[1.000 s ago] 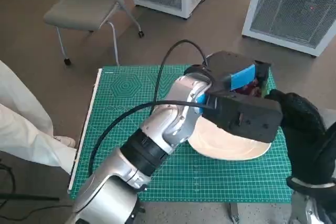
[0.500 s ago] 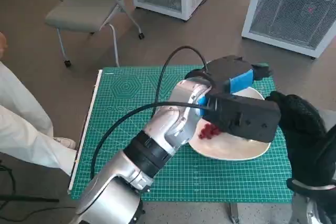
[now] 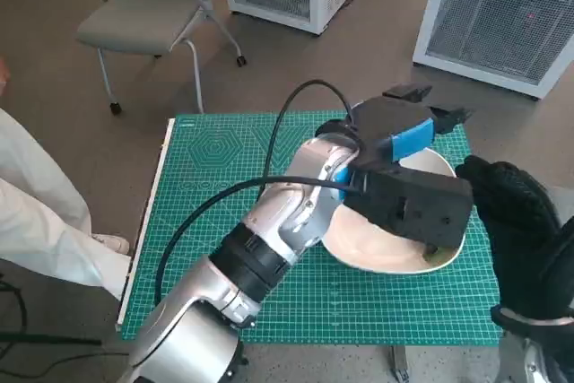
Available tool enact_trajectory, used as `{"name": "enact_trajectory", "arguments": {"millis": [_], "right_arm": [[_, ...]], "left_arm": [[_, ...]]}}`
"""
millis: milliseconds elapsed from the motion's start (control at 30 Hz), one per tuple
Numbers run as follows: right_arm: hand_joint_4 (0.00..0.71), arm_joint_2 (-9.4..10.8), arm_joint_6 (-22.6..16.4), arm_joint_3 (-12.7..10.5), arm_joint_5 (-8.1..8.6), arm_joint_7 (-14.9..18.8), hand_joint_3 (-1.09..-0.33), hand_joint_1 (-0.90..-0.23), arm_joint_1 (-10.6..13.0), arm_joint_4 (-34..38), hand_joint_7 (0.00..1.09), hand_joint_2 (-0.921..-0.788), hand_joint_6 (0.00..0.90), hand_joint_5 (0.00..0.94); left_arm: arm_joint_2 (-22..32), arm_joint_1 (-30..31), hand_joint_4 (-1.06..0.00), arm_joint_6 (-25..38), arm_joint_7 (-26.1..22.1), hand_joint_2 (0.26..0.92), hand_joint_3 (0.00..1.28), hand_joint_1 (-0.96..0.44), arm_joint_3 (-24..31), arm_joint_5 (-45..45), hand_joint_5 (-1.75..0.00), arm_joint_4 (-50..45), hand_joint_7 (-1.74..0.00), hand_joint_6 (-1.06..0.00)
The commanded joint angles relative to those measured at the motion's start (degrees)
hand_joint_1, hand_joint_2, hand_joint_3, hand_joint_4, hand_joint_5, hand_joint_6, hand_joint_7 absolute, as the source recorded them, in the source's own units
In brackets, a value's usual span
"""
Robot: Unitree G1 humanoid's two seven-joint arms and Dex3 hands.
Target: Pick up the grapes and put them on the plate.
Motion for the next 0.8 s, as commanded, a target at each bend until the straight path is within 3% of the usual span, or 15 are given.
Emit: {"name": "enact_trajectory", "arguments": {"millis": [33,267,400,567,800], "right_arm": [[0.385,0.14,1.12,0.47,-0.23,-0.73,-0.64,-0.398,0.79,0.04,0.99,-0.921,0.172,0.712],[0.386,-0.08,1.38,0.54,0.0,-0.79,-0.638,-0.398,0.73,-0.4,0.99,-0.921,0.173,0.712],[0.387,-0.19,1.61,0.44,0.26,-0.7,-0.637,-0.399,0.88,-0.76,0.99,-0.921,0.174,0.711],[0.388,-0.28,1.79,0.31,0.55,-0.48,-0.636,-0.399,1.13,-1.16,0.98,-0.921,0.176,0.71],[0.389,-0.43,1.62,0.16,0.69,-0.07,-0.636,-0.4,0.77,-0.37,0.98,-0.921,0.177,0.709]], "left_arm": [[3.17,2.68,-0.08,-1.95,2.0,0.903,0.02,-0.31,1.95,-0.8,-0.01,-2.36,-0.01,-0.27],[9.48,10.93,-0.12,-8.43,5.82,0.919,0.04,-0.4,8.27,-4.84,-0.02,-9.01,-0.02,-0.3],[11.12,17.22,-0.16,-14.69,5.4,0.92,0.05,-0.43,15.1,-13.34,-0.03,-10.94,-0.03,-0.32],[10.18,25.84,-0.22,-20.91,-2.32,0.92,0.03,-0.38,24.5,-30.36,-0.02,-12.98,-0.03,-0.35],[8.6,35.66,-0.23,-24.27,-12.33,0.921,0.01,-0.39,32.35,-46.66,-0.01,-14.49,-0.01,-0.34]]}}
